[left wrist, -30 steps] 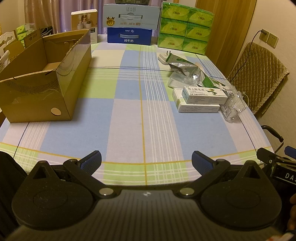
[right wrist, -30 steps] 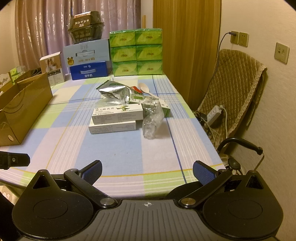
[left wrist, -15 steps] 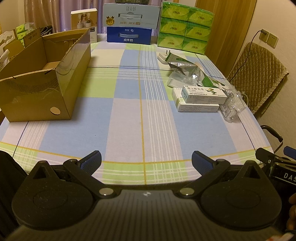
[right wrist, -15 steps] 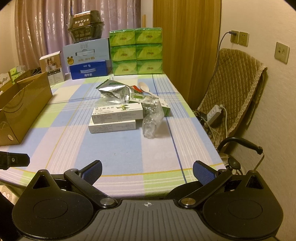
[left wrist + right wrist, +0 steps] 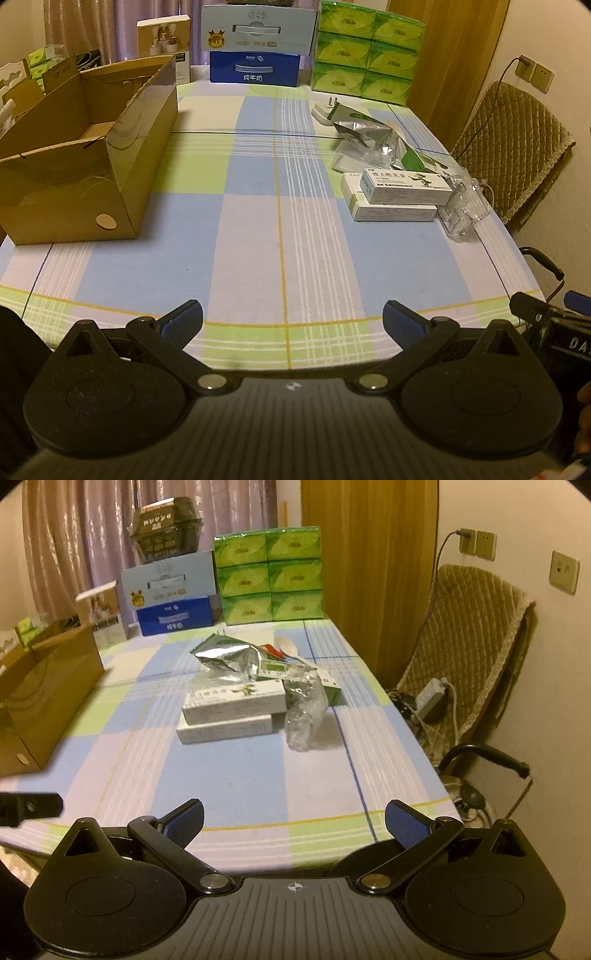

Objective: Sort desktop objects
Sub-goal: 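Move both tools toward the medicine boxes on the table, then grasp the white ointment box with the left tool while the right tool grasps the clear plastic bag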

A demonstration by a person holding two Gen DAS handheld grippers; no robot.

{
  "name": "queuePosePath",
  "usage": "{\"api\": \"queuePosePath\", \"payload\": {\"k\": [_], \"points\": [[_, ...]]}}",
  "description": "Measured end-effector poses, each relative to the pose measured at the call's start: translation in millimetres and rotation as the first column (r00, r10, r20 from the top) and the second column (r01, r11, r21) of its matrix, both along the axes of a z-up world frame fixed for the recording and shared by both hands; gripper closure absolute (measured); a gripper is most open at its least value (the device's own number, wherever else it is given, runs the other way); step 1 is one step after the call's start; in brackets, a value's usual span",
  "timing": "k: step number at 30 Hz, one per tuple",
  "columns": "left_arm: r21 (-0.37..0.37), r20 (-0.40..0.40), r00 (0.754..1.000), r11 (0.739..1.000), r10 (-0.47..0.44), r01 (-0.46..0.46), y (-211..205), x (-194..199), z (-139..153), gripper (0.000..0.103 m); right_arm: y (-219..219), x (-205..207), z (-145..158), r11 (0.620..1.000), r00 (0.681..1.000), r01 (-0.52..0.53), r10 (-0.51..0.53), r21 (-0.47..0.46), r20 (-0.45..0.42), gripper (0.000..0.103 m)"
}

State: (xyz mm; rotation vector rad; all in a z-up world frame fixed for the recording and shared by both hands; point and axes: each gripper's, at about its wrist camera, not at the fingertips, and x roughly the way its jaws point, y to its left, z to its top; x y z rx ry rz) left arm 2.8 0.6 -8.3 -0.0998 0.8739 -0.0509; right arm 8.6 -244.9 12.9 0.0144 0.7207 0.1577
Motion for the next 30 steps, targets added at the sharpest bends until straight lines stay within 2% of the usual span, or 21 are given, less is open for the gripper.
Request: {"api": "queuePosePath", "payload": {"k": [2, 9, 11, 13, 15, 17, 22, 30], "points": [[0.004, 0.002, 1.0, 1.0, -0.007, 0.007, 1, 3, 0, 0.001, -2, 3, 7, 1.0, 1.0, -0.016, 0.016, 0.015, 0.019, 0.002], [0.011, 0.031, 0.997, 0.998, -0.069, 0.069, 0, 25, 6, 0.001, -4, 22, 33, 0.994, 0.989, -0.091, 0.097, -0.061, 0.112, 0.002], [0.025, 0.041, 0.993, 0.994, -0.109, 0.108, -4, 35, 8, 0.001, -9, 35, 36, 0.992, 0.989, -0.115, 0.12, -0.055, 0.087, 0.002], [0.056, 0.052, 0.986, 0.986, -0.16, 0.158, -11, 46, 11, 0.001, -18, 47, 41, 0.993, 0.992, -0.114, 0.114, -0.009, 0.062, 0.002], [0.094, 0.062, 0.973, 0.972, -0.222, 0.216, -20, 59, 14, 0.001, -28, 61, 46, 0.995, 0.994, -0.101, 0.1, 0.024, 0.04, 0.002], [0.118, 0.071, 0.958, 0.956, -0.279, 0.27, -27, 72, 16, 0.001, -34, 74, 52, 0.996, 0.996, -0.085, 0.085, 0.004, 0.029, 0.002], [0.107, 0.088, 0.918, 0.92, -0.388, 0.378, -41, 103, 17, 0.001, -42, 94, 57, 0.995, 0.995, -0.09, 0.092, -0.041, 0.047, 0.002], [0.181, 0.103, 0.836, 0.836, -0.539, 0.517, -70, 144, 7, 0.001, -36, 132, 26, 0.982, 0.983, -0.18, 0.177, -0.051, -0.046, 0.002]]}}
